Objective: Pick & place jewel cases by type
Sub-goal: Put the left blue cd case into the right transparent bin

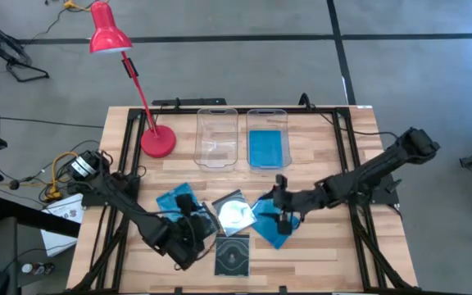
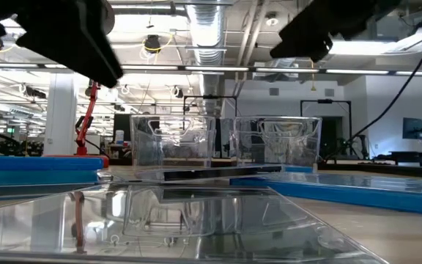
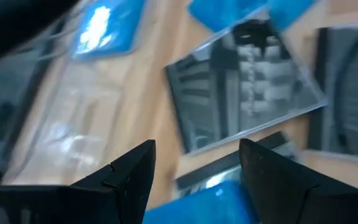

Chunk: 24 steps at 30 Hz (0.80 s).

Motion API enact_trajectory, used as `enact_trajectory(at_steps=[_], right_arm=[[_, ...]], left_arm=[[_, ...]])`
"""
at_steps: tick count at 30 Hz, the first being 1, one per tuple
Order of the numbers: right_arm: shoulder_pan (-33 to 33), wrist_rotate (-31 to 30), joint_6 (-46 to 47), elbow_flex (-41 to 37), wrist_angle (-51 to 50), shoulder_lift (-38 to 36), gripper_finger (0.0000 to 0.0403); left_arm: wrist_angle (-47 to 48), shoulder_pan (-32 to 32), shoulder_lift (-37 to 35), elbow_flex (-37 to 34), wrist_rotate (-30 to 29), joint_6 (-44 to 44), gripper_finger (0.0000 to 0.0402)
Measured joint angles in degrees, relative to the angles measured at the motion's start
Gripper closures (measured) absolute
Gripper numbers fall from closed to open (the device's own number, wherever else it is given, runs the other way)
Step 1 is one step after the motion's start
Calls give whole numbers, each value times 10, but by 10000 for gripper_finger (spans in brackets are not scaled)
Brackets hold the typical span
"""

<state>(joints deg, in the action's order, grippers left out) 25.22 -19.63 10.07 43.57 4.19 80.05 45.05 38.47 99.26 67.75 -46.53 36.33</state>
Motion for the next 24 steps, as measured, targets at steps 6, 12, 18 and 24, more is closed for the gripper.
enact_trajectory(at_steps=[6,12,18,24], right_arm=[[28,-1,24,0,20,70,182],[32,-2,60,0,56,134,182],[33,-2,52,0,93,172,182],[26,0,20,1,130,183,182]], left_arm=[[-89,-37,0,-24,46,-113,175],[-68,-69,0,-24,93,-132,175],[71,-66,0,-24,161,-28,175],[164,-15,0,-24,193,95,175]])
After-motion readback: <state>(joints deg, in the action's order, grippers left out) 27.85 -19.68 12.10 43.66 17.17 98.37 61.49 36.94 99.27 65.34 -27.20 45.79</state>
